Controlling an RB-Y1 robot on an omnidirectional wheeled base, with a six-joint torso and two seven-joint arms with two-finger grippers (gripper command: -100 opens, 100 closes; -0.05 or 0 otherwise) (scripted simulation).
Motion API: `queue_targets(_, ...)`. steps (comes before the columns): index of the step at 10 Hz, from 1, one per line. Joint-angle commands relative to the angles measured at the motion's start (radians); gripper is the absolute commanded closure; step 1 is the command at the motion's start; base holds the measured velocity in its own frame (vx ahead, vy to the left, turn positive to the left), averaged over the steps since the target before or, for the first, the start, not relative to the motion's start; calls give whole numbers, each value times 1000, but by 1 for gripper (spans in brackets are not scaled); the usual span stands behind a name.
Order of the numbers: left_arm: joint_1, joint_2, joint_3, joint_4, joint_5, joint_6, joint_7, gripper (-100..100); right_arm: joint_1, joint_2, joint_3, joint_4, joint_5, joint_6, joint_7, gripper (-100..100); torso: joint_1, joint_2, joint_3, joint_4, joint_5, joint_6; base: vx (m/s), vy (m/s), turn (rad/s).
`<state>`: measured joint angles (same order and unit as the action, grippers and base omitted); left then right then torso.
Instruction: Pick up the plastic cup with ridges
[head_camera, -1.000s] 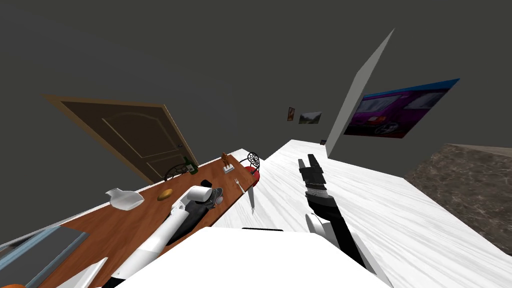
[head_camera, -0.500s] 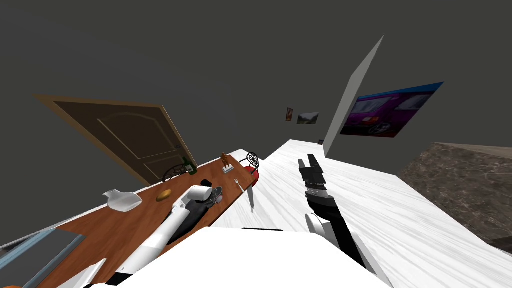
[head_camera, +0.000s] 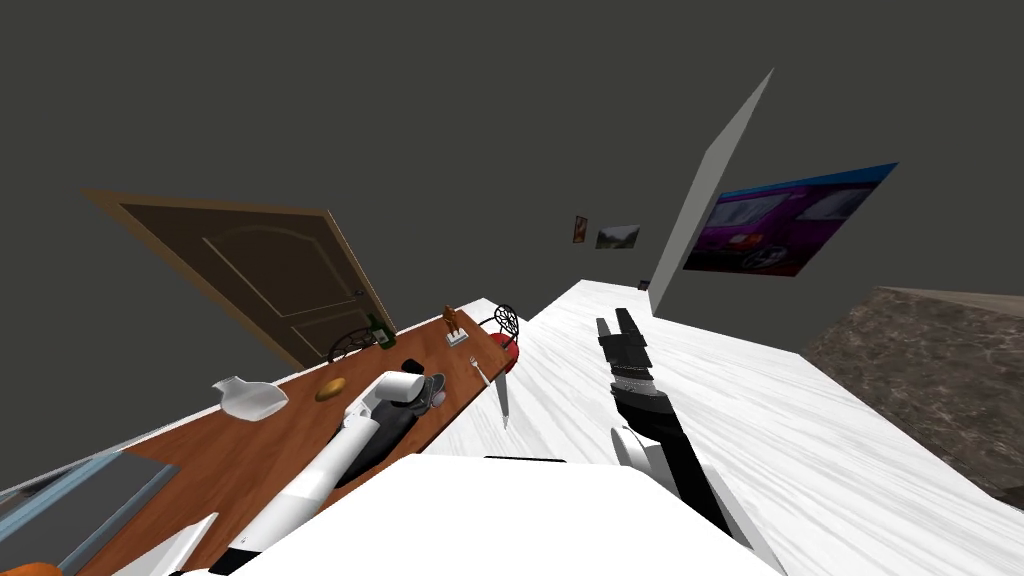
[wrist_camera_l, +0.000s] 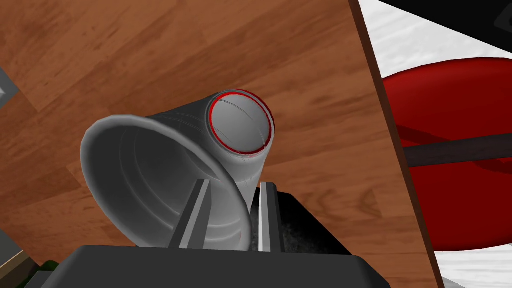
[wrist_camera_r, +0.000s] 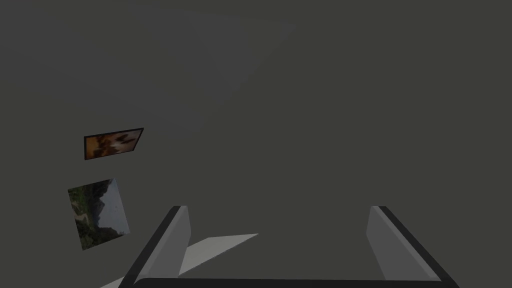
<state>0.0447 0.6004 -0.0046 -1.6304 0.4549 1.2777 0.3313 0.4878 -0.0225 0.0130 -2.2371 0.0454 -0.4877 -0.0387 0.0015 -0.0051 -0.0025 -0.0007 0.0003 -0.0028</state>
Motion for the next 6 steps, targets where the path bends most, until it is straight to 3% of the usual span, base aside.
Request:
queue_targets(1,14,4,-5,-33,2,15,6,100,0,0,0,0,0,0,0,0,0,0,0,0,0,0,57,4,103)
queue_targets(6,60,18,-18,-138,9,55,23,100,0,0,0,0,0,0,0,0,-1,-1,-1,0,0,1,49,1,73)
